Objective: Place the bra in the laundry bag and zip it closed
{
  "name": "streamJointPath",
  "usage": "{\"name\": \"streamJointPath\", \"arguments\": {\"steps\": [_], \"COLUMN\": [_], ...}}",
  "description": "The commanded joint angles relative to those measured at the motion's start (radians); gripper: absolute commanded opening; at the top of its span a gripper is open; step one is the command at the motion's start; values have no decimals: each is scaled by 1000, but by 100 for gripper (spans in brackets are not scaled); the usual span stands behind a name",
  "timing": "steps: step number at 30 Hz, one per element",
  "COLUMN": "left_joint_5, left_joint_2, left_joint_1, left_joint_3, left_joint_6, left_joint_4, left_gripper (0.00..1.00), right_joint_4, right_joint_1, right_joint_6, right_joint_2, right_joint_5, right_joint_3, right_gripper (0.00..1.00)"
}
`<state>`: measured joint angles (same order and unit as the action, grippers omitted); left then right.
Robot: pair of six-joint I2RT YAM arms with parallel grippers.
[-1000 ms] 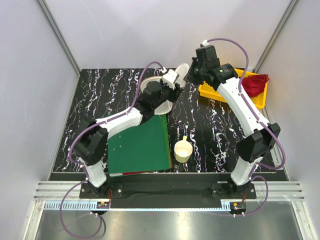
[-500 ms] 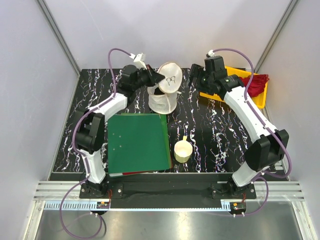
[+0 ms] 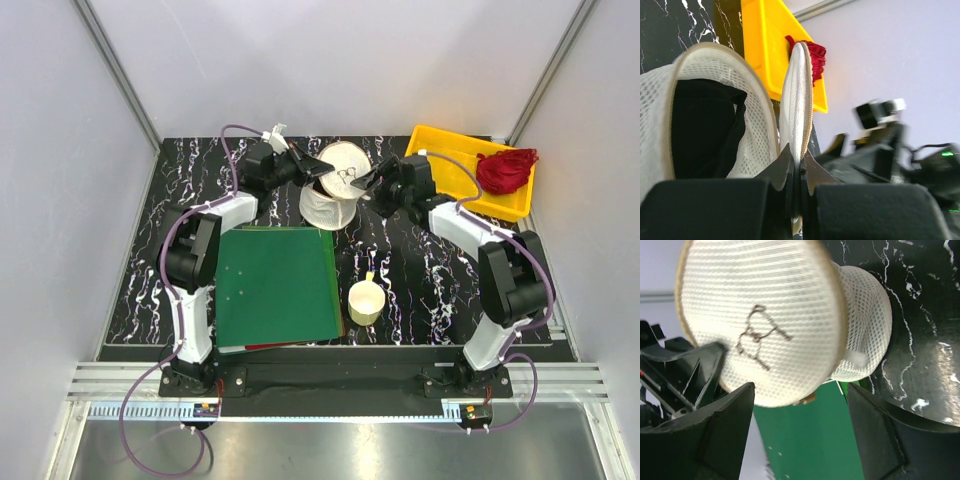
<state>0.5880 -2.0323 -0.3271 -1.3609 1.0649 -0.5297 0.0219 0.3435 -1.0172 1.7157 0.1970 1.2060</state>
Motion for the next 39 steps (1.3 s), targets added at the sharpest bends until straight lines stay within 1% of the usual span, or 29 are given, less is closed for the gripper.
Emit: {"name": "streamJointPath", "arguments": {"steps": [1,4,7,9,12,13,14,15,16,17,18,19,20,21,22,24,25,27,28,30,31,32,33,35,36,37,39], "left_joint_5": [42,50,52,71,102,102,101,93,52,17,-22,-115,-155,-190,-276,-348,-426,-522,-647,-759,-834,-849,-846,-791,-762,-698,-677], "left_joint_2": [0,-11,-12,-20,-42,-42,-39,-34,-20,-11,0,26,43,62,111,165,220,301,326,381,392,400,405,391,371,362,344], "left_joint_1": [22,29,37,43,48,48,51,51,51,51,49,48,46,46,45,39,21,-19,-77,-150,-215,-240,-257,-271,-271,-274,-282], "left_joint_3": [6,5,-6,-10,-36,-43,-50,-84,-108,-141,-208,-233,-250,-251,-247,-199,-178,-108,-84,-19,6,50,69,92,97,97,103], "left_joint_6": [84,99,72,85,75,61,11,-37,-96,-252,-329,-395,-489,-520,-543,-586,-597,-646,-667,-752,-779,-811,-815,-784,-774,-770,-755], "left_joint_4": [-119,-127,-87,-108,-81,-63,-37,71,161,257,450,523,578,630,651,671,674,675,674,643,617,564,544,533,531,507,476], "left_gripper": [0,0,0,0,0,0,0,3,10,21,30,44,48,51,57,59,59,56,55,49,45,41,40,37,37,38,40], "right_joint_4": [-368,-451,-500,-491,-468,-468,-467,-465,-450,-436,-421,-393,-378,-361,-326,-298,-260,-232,-205,-183,-162,-152,-133,-114,-94,-93,-94], "right_joint_1": [-8,-8,-9,-9,-9,-8,-9,-9,-9,-9,-9,-8,-9,-9,-9,-8,-9,-9,-9,-8,-9,-9,-9,-9,-9,-9,-9], "right_joint_6": [-224,-265,-277,-268,-259,-264,-279,-288,-299,-319,-326,-333,-343,-345,-348,-351,-354,-360,-363,-379,-389,-394,-400,-419,-423,-438,-442], "right_joint_2": [41,88,123,148,163,166,170,170,171,167,165,162,160,159,156,160,160,165,166,167,165,165,160,151,148,144,131], "right_joint_5": [31,36,44,61,64,71,74,78,88,88,88,90,87,84,79,74,65,59,55,53,56,56,53,45,36,33,21], "right_joint_3": [-94,-123,-123,-91,-66,-62,-60,-56,-53,-48,-42,-37,-33,-20,-14,7,16,36,43,56,63,69,75,79,81,81,76], "right_gripper": [79,77,75,72,52,38,30,24,18,17,15,12,9,8,8,7,7,5,5,5,5,5,5,6,6,7,7]}}
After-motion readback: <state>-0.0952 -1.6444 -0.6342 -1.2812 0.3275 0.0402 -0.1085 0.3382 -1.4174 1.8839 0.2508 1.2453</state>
